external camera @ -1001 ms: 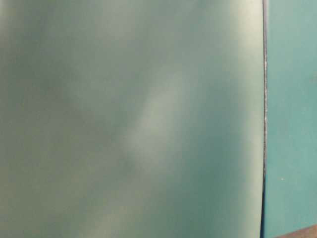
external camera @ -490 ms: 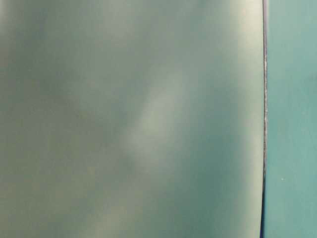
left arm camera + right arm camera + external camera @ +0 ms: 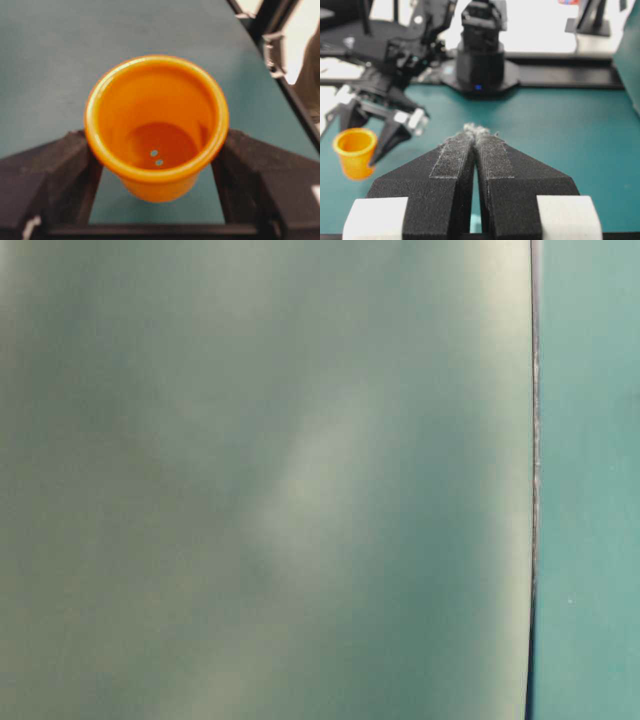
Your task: Move the cup forward with left arm.
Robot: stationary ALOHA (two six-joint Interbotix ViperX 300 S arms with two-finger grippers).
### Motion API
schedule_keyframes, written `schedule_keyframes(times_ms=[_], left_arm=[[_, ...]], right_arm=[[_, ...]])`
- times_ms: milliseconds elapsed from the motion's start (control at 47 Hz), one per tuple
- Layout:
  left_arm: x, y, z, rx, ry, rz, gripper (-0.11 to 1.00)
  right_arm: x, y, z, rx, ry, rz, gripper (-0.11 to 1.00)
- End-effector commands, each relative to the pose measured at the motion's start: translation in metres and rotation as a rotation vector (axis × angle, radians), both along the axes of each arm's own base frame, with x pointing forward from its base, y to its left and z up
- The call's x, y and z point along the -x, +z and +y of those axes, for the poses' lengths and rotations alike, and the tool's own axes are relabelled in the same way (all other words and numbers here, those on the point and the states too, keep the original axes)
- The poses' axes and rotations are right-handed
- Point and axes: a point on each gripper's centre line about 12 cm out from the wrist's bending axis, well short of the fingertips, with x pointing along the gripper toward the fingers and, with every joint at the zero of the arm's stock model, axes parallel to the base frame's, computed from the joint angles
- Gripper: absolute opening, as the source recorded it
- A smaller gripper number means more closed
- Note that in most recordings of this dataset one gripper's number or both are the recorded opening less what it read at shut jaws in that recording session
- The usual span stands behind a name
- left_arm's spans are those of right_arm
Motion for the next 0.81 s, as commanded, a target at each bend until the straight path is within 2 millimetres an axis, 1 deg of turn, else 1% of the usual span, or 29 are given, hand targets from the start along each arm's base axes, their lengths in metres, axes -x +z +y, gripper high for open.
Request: schedule_keyframes(times_ms=[0,256,426,788], left_arm=[[-0.005,0.009,-0.011,0.016,-0.016,-0.021,0.65],[-0.007,0.008,-0.027,0.010,-0.052,-0.002,0.65],[-0.010,0.011,-0.032,0.009,-0.061,-0.011,0.65],[-0.009,0.012,-0.038,0.011,-0.076,-0.015,0.65]], right_arm=[[-0.001,0.014,0.000,0.001,0.002,-0.035,0.00],[-0.001,0.013,0.000,0.000,0.000,-0.034,0.00],[-0.001,0.014,0.000,0.000,0.000,-0.035,0.00],[-0.001,0.014,0.000,0.001,0.002,-0.035,0.00]])
